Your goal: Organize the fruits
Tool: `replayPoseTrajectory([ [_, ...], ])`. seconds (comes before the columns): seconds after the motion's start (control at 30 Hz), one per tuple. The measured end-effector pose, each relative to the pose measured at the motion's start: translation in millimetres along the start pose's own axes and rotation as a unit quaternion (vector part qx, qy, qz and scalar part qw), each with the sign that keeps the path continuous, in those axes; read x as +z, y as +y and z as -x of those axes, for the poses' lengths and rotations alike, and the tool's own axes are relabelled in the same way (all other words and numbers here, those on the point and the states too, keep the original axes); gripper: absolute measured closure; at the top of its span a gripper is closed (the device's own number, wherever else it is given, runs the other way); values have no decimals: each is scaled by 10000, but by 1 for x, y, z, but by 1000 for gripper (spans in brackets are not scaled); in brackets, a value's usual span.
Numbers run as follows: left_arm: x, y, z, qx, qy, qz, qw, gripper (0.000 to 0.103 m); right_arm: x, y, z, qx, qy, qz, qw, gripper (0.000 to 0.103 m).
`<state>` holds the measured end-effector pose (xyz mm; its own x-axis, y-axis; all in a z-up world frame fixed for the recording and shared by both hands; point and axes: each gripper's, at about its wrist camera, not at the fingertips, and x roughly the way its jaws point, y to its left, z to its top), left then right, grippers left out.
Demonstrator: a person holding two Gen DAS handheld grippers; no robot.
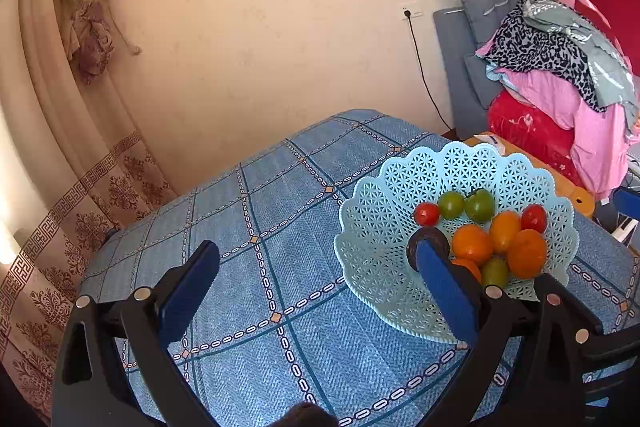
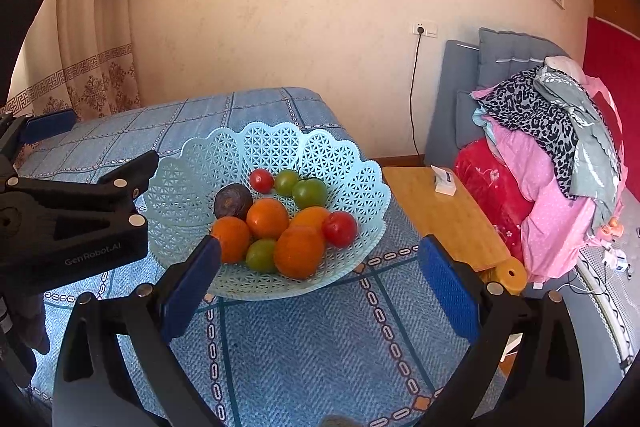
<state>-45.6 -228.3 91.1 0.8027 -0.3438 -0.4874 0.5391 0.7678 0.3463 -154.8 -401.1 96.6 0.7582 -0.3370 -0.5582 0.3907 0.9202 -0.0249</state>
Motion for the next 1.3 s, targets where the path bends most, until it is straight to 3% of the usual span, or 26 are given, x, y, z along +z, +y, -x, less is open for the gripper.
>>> replayPoseTrajectory([
  [1.3, -2, -6, 2, 81, -91, -196, 9997, 5, -1, 2, 0, 65, 72, -9, 10000, 3],
])
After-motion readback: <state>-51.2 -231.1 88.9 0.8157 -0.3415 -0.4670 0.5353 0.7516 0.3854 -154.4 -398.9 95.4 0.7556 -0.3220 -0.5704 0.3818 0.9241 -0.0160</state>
